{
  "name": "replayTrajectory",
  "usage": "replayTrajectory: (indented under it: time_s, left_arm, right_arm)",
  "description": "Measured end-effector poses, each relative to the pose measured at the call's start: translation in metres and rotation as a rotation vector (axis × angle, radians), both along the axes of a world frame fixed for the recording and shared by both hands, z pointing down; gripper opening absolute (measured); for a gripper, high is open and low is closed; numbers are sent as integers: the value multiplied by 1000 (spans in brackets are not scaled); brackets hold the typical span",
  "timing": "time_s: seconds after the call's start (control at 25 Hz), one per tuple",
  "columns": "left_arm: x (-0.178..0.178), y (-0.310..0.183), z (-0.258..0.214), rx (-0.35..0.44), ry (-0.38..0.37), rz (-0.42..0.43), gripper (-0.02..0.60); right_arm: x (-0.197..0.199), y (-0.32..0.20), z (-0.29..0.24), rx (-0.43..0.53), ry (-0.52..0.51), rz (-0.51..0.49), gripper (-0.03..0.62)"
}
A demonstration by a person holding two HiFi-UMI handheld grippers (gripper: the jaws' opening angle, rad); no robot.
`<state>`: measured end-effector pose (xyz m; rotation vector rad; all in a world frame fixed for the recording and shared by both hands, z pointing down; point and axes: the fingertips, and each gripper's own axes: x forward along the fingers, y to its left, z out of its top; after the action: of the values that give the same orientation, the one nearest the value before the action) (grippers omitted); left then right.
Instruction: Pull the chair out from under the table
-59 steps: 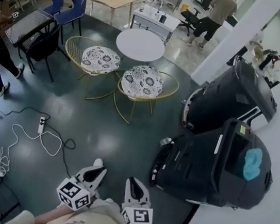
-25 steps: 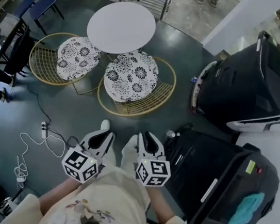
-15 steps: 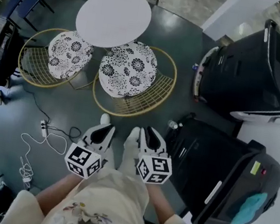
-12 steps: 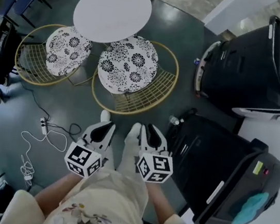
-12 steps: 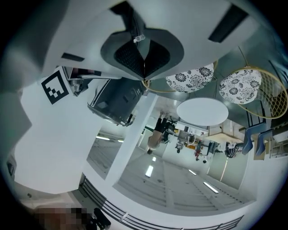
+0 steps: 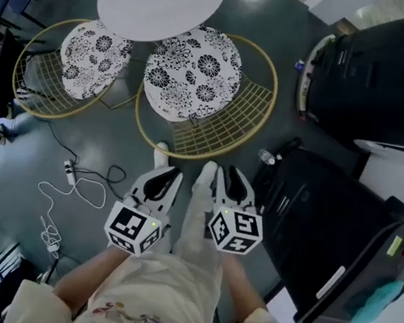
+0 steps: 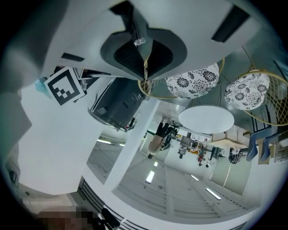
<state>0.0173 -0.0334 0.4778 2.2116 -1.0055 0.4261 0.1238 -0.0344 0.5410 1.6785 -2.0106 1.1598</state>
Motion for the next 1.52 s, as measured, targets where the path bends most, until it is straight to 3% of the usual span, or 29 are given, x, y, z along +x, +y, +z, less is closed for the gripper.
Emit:
replayTrajectory:
  time_s: [0.32, 0.56, 0.68, 1.0, 1.2, 1.52]
  left_arm:
    - [0, -7, 42, -11, -39, 9, 8]
    - [8, -13, 78, -9, -83, 70, 9]
    - [13, -12, 95, -32, -94, 93, 90]
    - [17, 4, 115, -91, -65, 83, 123]
    - [9, 12, 121, -155, 36, -27, 125]
    - [3, 19, 131, -203, 44, -51, 144]
  right_arm:
    - [8, -20, 46, -42, 39, 55, 107]
    - [22, -30, 72, -81, 61, 124, 119]
    - [25, -31, 85, -101, 52, 148, 127]
    - [32, -43, 110, -149, 27, 210, 133]
    - [31, -47, 118, -168, -10, 240, 133]
    - [35, -47, 116, -206, -64, 309, 120]
